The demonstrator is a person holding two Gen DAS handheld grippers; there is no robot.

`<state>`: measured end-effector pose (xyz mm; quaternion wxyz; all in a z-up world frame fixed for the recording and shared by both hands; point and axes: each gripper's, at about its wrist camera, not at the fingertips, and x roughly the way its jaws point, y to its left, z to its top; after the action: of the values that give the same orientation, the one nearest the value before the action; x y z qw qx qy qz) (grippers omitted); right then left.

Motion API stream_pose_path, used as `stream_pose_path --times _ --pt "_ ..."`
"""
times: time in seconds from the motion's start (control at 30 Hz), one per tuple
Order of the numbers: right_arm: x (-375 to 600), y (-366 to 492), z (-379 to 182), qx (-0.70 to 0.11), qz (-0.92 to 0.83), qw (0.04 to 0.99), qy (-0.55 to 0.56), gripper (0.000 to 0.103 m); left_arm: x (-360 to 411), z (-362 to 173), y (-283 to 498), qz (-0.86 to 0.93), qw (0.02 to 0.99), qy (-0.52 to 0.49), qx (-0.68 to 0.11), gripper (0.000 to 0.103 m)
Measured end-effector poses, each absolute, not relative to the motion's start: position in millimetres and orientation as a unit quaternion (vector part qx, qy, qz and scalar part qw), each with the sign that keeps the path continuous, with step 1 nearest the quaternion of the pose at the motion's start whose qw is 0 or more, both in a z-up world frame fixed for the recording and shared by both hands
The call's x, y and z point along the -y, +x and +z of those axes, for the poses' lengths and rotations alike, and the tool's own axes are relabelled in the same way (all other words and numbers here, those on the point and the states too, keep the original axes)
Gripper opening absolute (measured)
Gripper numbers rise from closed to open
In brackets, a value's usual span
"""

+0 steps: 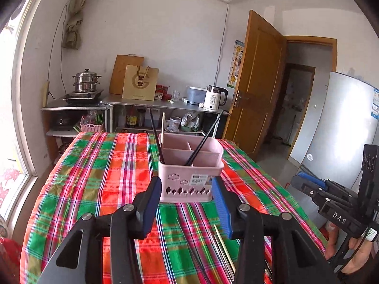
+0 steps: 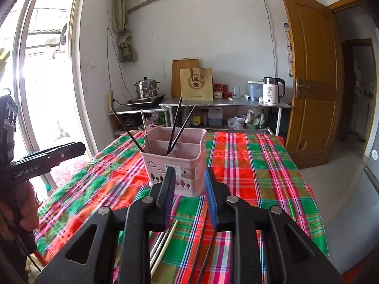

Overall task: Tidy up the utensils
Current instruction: 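Move both open tools back down to the remaining chopsticks, then grasp a dark chopstick with the left tool while the right tool grasps a wooden chopstick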

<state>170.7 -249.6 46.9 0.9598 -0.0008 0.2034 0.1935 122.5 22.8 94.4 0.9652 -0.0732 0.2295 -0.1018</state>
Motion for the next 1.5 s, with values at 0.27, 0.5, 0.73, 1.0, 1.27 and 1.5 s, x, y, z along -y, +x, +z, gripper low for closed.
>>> stream_pose_path --times 0.27,0.5,0.73,1.0,1.27,1.5 --pt "258 149 28 -0.220 0.198 0.955 -0.003 0.034 -9 64 90 -0.103 0.960 -0.075 -0.249 0.044" --pt "266 138 5 -0.243 0.197 0.950 0.003 0.034 -5 40 79 -0.104 0.951 -0.080 -0.281 0.044" --pt "271 141 -9 -0.262 0.198 0.945 0.002 0.034 -2 24 84 -0.111 0.941 -0.085 -0.308 0.044" --pt "265 154 -23 -0.287 0.203 0.936 -0.002 0.033 9 7 104 -0.124 0.927 -0.081 -0.343 0.044" --pt "257 176 -39 -0.325 0.210 0.922 0.006 0.021 5 -14 146 -0.100 0.910 -0.085 -0.394 0.036" --pt "240 207 -53 -0.366 0.225 0.903 0.013 0.013 9 -29 193 -0.102 0.894 -0.083 -0.428 0.031"
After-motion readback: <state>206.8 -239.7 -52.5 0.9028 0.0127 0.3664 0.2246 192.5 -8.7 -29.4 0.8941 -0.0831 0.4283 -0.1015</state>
